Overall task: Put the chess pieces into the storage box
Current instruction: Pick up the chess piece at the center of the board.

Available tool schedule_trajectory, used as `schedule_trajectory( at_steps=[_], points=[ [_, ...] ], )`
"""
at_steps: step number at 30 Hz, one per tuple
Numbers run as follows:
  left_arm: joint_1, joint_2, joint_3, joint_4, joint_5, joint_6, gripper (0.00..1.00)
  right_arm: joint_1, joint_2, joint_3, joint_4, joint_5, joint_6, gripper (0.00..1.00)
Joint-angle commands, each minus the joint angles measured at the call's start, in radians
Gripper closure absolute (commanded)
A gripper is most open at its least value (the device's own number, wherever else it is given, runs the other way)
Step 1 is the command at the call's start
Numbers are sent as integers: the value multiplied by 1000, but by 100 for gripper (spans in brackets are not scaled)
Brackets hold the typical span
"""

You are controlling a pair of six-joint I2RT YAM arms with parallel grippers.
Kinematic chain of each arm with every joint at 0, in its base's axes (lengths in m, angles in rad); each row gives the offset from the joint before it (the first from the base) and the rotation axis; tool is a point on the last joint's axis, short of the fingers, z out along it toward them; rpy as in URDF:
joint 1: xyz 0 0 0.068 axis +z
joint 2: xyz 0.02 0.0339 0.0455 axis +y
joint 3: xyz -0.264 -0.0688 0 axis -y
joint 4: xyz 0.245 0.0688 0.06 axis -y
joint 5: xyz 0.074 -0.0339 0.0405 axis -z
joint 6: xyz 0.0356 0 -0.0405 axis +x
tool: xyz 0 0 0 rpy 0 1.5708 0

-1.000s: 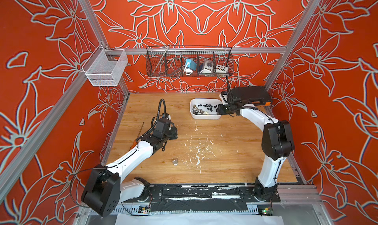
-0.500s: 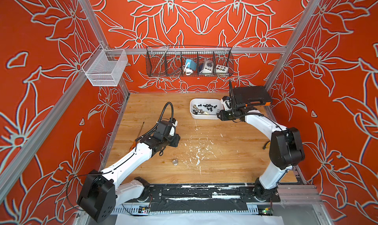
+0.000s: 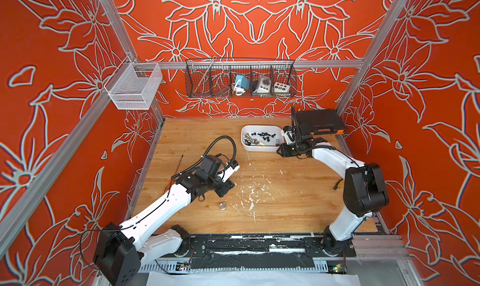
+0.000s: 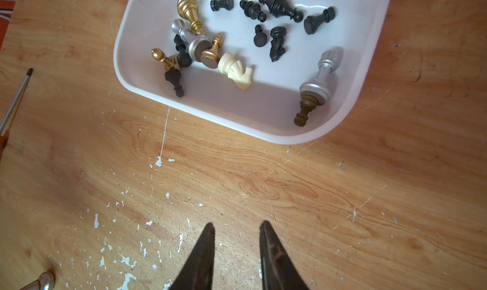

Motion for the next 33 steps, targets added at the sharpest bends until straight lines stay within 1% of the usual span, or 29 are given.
schedule_trajectory(
  at_steps=[1, 6, 8, 12, 16, 23, 33],
  points=[
    [-6, -2, 32, -85, -50, 122, 60, -11, -25, -14, 5, -20, -18, 68],
    [-16, 80, 71, -267, -115, 203, 60, -11, -15, -14, 11, -30, -7, 68],
    [-25, 93, 63, -299, -129, 220, 60, -11, -11, -14, 12, -34, -4, 68],
    [-38, 93, 39, -303, -94, 242, 60, -11, -6, -14, 11, -36, -1, 68],
    [-54, 122, 30, -305, -113, 239, 60, -11, -5, -14, 10, -36, 0, 68],
    [-89, 160, 12, -286, -94, 236, 60, -11, -2, -16, 6, -37, 1, 68],
    [-104, 207, -4, -294, -116, 244, 60, -11, 4, -18, 1, -41, 1, 68]
  ],
)
